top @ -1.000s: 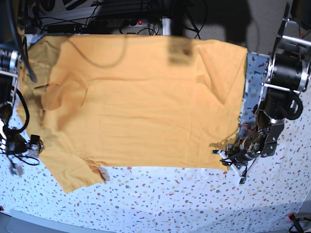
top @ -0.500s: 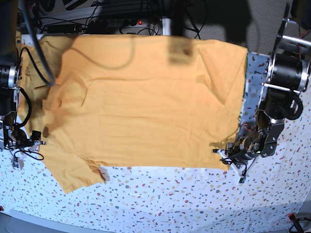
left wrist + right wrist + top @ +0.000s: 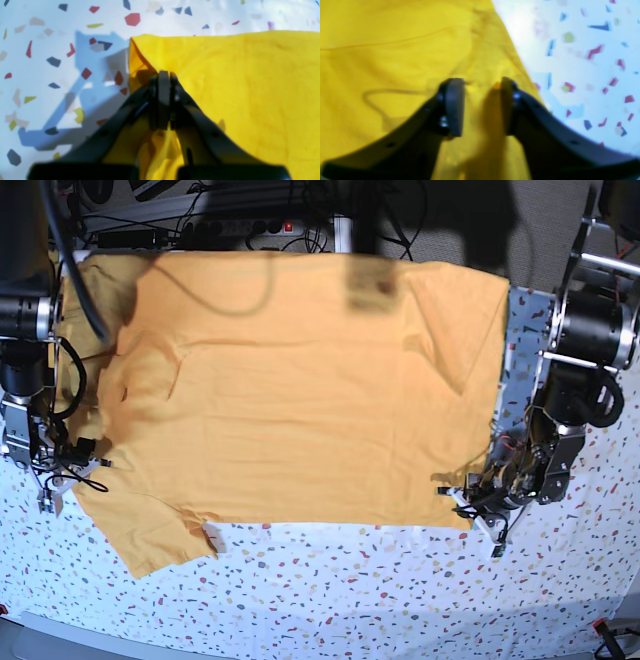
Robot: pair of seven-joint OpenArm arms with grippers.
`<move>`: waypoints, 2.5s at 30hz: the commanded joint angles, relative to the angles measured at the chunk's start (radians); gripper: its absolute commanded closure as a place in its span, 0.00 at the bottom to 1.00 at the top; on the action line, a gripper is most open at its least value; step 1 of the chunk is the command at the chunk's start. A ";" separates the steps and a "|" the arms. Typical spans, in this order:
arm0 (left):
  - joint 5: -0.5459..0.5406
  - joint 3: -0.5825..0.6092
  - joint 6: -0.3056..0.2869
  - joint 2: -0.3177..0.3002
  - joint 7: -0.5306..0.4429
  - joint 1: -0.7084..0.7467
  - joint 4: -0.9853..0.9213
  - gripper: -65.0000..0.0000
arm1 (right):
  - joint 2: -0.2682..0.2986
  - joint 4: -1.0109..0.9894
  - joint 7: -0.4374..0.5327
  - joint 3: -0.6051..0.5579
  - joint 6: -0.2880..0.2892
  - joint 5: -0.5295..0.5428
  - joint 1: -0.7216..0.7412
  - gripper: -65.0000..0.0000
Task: Fold the T-shirt properly
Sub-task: 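Move the right gripper to the opposite side edge and grasp it, then hold both shirt edges and adjust the grips along the hem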
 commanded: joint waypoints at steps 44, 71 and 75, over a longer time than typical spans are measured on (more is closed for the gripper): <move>-0.008 -0.003 -0.004 -0.007 -0.037 -0.039 0.015 1.00 | 0.100 0.214 -0.027 0.000 -0.143 -0.031 -0.037 0.45; -0.016 -0.003 -0.004 0.000 -0.027 -0.039 0.015 1.00 | 0.116 0.212 -0.098 0.509 0.111 0.051 -0.231 0.52; -0.016 -0.003 -0.004 0.014 -0.027 -0.039 0.015 1.00 | 0.102 0.212 -0.109 0.509 0.160 0.066 -0.230 0.52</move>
